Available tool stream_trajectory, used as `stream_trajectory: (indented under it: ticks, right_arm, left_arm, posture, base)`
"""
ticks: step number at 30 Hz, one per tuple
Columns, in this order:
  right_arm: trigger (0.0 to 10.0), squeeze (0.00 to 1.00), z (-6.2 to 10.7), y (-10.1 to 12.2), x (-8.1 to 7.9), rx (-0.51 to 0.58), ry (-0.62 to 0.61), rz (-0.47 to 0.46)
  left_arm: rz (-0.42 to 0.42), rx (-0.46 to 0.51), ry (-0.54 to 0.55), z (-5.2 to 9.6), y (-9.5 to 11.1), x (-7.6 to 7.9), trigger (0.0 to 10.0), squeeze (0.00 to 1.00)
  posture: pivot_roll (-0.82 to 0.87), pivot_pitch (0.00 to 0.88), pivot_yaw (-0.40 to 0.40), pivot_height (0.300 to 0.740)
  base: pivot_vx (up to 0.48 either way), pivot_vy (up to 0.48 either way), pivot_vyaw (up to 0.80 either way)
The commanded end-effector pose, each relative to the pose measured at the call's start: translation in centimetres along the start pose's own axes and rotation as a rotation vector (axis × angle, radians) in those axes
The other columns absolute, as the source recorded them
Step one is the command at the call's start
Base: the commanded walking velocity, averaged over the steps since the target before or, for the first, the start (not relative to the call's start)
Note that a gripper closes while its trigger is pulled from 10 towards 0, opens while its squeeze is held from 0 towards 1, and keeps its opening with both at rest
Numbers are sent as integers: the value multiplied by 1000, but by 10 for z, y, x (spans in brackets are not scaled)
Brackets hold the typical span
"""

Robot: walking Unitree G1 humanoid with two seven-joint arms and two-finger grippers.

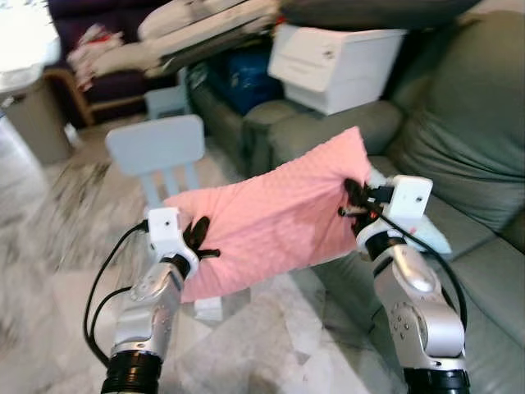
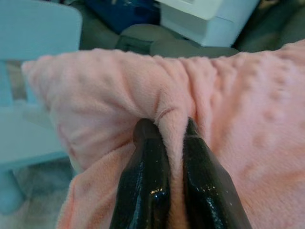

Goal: Move the pillow to the sofa

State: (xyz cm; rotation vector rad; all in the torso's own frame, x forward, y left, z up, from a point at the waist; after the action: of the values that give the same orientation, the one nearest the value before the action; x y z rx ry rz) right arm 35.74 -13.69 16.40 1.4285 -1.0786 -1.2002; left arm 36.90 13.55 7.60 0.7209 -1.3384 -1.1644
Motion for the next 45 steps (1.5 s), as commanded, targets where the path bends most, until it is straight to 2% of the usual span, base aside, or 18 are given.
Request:
stream_trajectory:
  ticks: [1, 8, 15, 19, 22, 36, 45]
  right_arm:
    - [10000, 0, 0, 7, 8, 20, -24, 14]
    - [10000, 0, 1, 6, 8, 19, -28, 11]
    - [10000, 0, 2, 5, 8, 17, -34, 10]
    - [10000, 0, 1, 5, 9, 17, -34, 11]
    - [10000, 0, 1, 5, 9, 18, -35, 11]
    - [10000, 0, 0, 5, 8, 19, -38, 10]
    - [10000, 0, 1, 5, 9, 20, -37, 14]
  left_arm:
    - [-10, 4, -37, -5, 4, 14, 10000, 0]
    - [-24, -15, -37, -4, 0, 14, 10000, 0]
    - [-39, -6, -94, -3, 0, 25, 10000, 0]
    - [-82, 9, -102, -4, 2, 28, 10000, 0]
    - [-71, 10, -108, -4, 2, 29, 10000, 0]
    - [-39, 15, -82, -5, 7, 19, 10000, 0]
    - [-46, 13, -104, -4, 7, 22, 10000, 0]
  posture:
    - [-179, 8, 68, 740]
    - [-179, 13, 71, 740]
    - [-178, 15, 71, 740]
    - [-179, 15, 71, 740]
    - [-179, 14, 71, 740]
    - [-176, 13, 76, 740]
    - [-180, 13, 75, 740]
  base:
    - [0, 334, -800]
    - [0, 95, -800]
    - [0, 0, -800]
    - [0, 0, -800]
    - [0, 0, -800]
    - [0, 0, -800]
    - [388, 0, -800]
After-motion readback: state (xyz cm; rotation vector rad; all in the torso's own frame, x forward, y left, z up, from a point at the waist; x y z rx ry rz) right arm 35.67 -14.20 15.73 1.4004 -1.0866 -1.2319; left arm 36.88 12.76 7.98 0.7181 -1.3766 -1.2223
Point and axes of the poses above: a point about 5 cm out from each wrist's last joint towards the gripper, its own z axis pointing back from the gripper into the wrist, its own y axis along the axis of the wrist's last joint, x = y × z, the point moved 6 cm from there along -z, pointing out of the wrist towards the gripper, and after that the axes turned 3 degrees about z, right-handed, at the moved point
